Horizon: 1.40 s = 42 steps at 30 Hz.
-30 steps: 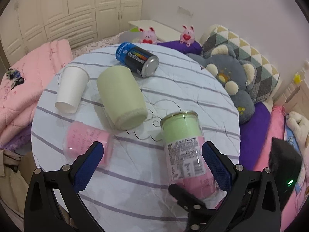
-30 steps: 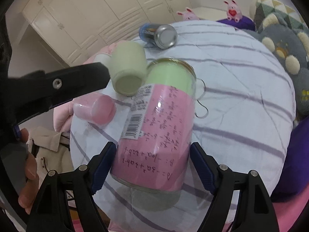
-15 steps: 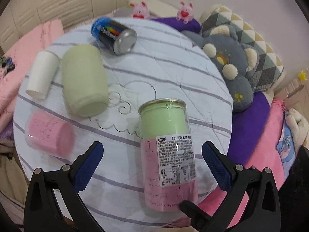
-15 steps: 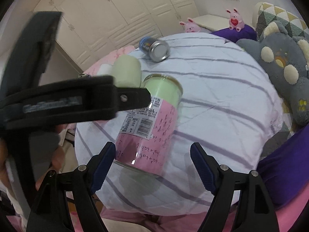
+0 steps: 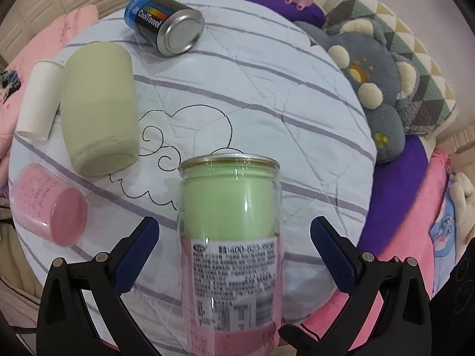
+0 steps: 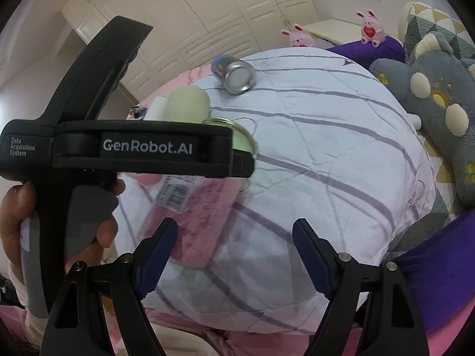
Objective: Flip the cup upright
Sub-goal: 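Grasp the jar with the left gripper while the right gripper releases it, then rotate the jar open end up with the left gripper and lower it onto the table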
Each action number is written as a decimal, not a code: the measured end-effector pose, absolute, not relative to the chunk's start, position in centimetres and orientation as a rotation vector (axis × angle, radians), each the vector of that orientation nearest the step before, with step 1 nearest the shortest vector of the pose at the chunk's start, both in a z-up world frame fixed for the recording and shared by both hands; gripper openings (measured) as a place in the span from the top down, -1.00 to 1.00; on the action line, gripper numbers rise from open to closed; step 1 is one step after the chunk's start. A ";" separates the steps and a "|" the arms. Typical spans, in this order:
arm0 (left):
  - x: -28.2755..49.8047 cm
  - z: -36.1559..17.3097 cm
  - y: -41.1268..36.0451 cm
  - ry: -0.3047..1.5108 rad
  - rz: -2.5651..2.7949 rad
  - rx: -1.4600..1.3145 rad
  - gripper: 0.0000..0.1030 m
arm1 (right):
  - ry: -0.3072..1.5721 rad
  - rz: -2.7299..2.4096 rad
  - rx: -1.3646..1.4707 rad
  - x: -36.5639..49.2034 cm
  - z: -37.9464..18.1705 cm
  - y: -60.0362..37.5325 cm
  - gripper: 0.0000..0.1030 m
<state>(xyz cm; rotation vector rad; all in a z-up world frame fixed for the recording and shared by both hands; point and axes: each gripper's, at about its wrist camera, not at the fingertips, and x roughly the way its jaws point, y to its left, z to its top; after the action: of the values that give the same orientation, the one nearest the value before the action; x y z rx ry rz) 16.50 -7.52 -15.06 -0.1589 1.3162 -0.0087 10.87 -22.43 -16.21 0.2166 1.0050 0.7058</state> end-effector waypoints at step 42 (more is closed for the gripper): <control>15.5 -9.4 -4.3 0.919 0.048 -0.180 -0.38 | 0.914 0.684 0.116 15.1 -18.1 -18.0 -0.57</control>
<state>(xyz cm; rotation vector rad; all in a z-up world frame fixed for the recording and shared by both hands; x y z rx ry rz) 15.49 -4.26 -9.40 -0.1797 0.9189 0.0477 15.10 -17.98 -18.10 0.1165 0.9136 0.6842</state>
